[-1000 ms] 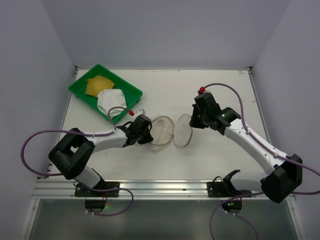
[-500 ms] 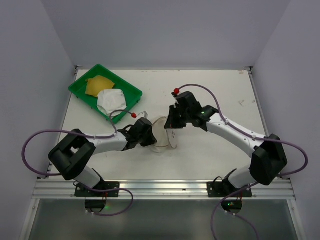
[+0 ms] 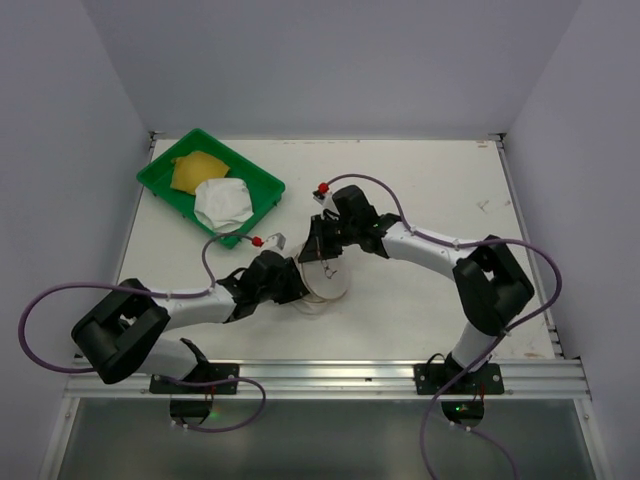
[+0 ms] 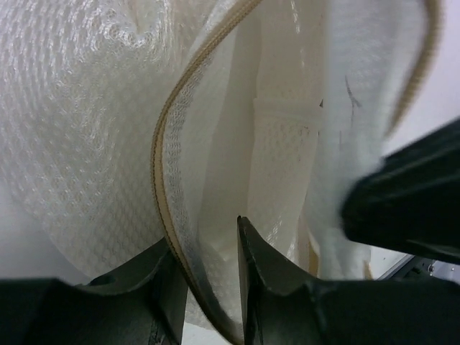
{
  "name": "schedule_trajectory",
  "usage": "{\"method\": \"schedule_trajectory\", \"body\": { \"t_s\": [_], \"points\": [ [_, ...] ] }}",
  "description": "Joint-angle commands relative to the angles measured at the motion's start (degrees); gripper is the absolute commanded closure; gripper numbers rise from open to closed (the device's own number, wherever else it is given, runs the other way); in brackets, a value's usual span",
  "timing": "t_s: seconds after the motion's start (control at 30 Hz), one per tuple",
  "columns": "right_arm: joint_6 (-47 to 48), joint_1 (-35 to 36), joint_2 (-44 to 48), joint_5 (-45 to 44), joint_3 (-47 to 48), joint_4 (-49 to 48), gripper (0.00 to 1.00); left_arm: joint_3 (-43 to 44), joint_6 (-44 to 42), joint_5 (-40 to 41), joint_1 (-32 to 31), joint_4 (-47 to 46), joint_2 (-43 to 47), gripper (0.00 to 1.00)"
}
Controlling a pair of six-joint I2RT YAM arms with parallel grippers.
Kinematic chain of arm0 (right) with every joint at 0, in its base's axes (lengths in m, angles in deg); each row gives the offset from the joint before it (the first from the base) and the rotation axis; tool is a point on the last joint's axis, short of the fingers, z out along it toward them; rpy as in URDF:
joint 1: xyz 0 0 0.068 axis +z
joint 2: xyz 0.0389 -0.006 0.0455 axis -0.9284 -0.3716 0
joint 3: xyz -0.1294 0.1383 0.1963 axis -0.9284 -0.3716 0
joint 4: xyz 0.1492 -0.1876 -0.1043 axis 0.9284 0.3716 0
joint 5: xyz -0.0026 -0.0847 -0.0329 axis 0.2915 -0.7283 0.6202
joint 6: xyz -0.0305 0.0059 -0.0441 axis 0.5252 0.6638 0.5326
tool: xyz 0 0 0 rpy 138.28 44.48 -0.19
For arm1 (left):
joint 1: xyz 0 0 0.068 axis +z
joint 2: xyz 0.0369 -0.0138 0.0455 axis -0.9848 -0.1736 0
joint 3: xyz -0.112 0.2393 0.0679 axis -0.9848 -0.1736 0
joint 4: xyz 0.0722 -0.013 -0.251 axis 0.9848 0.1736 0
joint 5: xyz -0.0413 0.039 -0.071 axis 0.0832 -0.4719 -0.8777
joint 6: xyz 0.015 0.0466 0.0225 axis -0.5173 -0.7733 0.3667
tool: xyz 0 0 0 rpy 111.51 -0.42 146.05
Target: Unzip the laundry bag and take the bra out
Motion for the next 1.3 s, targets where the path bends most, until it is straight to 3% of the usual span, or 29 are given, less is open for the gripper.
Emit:
{"method": "schedule_trajectory", "body": {
  "t_s": [0.0,0.13,0.2,0.37,0.53,0.63,0.93,1.27],
  "points": [
    [-0.8,0.1,-3.1,6.0,1.3,-7.0,1.00,-1.4,-0.7,-2.0,0.0,-6.1,0.6,0.66],
    [-1.7,0.1,-6.5,7.8,0.6,-9.8,1.00,-2.4,-0.6,-2.5,0.0,-6.0,1.7,0.63],
    [-1.6,0.1,-7.0,8.4,0.7,-9.9,0.92,-2.4,-0.8,-1.9,0.0,-4.5,3.1,0.62],
    [-1.1,0.1,-6.0,8.2,0.9,-9.0,0.87,-1.5,-1.5,1.3,0.0,1.0,8.2,0.56],
    [-0.3,0.1,-3.7,7.5,1.0,-7.7,0.90,0.5,-2.3,4.2,0.0,9.7,13.3,0.43],
    [0.2,0.1,-4.3,7.0,1.6,-6.1,0.98,1.2,-2.9,5.4,0.0,14.9,15.5,0.41],
    [1.1,0.1,-2.3,6.7,0.7,-5.4,1.00,-0.6,-2.6,10.8,1.5,22.6,19.7,0.45],
    [-0.3,0.2,-0.4,7.6,-1.9,-7.4,1.00,-0.2,-3.9,11.9,2.6,13.0,8.2,0.55]
  ]
}}
